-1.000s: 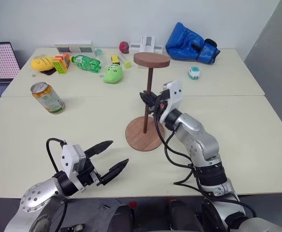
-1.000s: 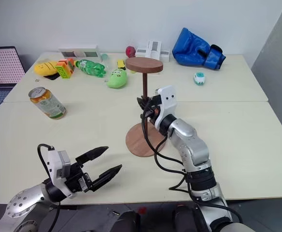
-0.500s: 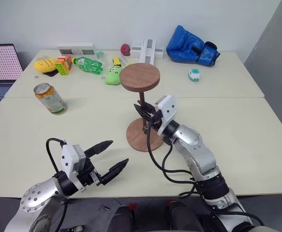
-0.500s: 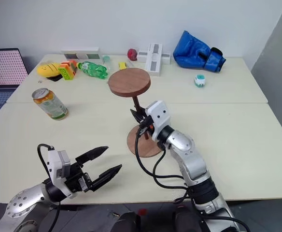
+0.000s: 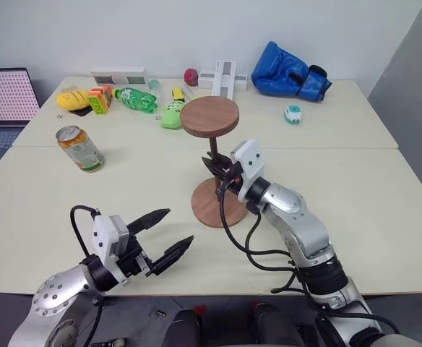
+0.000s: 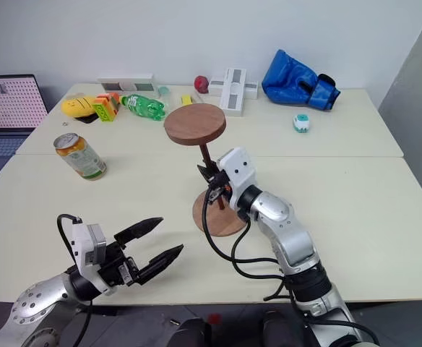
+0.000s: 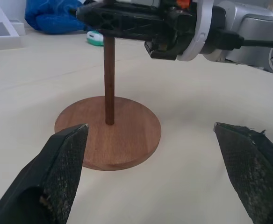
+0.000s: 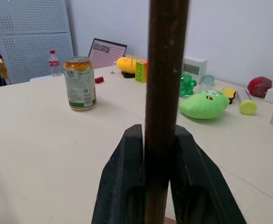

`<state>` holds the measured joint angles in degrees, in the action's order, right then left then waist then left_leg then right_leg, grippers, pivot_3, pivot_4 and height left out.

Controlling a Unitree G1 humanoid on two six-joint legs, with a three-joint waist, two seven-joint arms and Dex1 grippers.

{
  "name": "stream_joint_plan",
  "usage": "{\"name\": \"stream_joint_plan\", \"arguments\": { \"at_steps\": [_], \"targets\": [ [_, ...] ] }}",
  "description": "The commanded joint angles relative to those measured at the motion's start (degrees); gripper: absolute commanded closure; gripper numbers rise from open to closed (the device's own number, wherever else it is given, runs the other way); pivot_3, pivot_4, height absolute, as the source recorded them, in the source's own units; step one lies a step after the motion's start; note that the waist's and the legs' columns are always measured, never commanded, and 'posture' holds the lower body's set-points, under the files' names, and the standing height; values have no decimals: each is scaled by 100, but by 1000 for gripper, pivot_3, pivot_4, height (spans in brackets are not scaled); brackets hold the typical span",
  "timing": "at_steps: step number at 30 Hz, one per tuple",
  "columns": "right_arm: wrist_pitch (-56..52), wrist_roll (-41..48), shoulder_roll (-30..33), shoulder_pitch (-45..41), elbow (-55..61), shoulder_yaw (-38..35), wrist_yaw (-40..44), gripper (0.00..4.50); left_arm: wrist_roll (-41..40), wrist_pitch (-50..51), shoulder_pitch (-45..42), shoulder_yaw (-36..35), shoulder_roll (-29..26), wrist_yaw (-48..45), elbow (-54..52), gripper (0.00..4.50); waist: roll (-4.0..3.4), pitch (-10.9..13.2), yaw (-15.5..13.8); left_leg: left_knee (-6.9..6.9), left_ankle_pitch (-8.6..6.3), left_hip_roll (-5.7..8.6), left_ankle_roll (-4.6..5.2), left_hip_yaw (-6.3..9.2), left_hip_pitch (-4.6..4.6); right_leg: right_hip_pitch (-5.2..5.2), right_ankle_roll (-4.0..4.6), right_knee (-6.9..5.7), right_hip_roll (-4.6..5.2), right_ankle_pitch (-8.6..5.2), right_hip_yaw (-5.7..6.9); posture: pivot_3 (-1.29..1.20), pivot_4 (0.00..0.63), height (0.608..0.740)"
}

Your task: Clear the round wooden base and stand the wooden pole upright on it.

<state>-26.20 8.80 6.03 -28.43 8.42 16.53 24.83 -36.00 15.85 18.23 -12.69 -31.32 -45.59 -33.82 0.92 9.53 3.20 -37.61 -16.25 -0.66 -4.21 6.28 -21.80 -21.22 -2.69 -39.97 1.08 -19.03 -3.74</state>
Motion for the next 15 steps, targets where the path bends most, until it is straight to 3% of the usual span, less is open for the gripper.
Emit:
{"name": "stream_joint_plan", "arguments": {
  "at_steps": [1, 6, 9, 13, 15],
  "targets": [
    [-660, 419, 198, -120, 750, -274, 229, 2650, 9, -76, -39, 43, 17, 3, -30, 0, -3, 3, 4, 0, 0, 1, 0, -3, -8, -9, 0, -1, 2, 0, -4, 0, 150, 740],
    [-1275, 874, 524, -286, 1143, -546, 529, 1552, -21, -52, -77, 95, 66, 22, 43, 0, -4, 4, 7, 34, 0, -2, 0, -4, -8, -18, 0, 13, 3, 0, -4, 0, 150, 740],
    [-2051, 1208, 1028, -401, 1353, -471, 971, 922, -169, 120, -187, 94, -15, -29, 130, 0, -5, 5, 6, 49, 1, -2, 0, -6, -4, -18, 1, 20, 2, 0, -4, 0, 150, 740],
    [-2596, 1479, 1825, -394, 1604, -465, 1473, 66, -516, 567, -403, -124, -503, -406, 349, 0, -5, 5, -3, 51, 1, 0, 0, -4, -7, -16, 0, 31, 5, 0, 1, 0, 150, 740],
    [-2485, 1441, 2147, -313, 1598, -510, 1634, 15, -636, 783, -692, -292, -813, -558, 657, 0, -7, 9, -4, 54, 1, 2, 0, -4, -10, -17, 0, 35, 5, 0, 2, 0, 150, 740]
  ]
}}
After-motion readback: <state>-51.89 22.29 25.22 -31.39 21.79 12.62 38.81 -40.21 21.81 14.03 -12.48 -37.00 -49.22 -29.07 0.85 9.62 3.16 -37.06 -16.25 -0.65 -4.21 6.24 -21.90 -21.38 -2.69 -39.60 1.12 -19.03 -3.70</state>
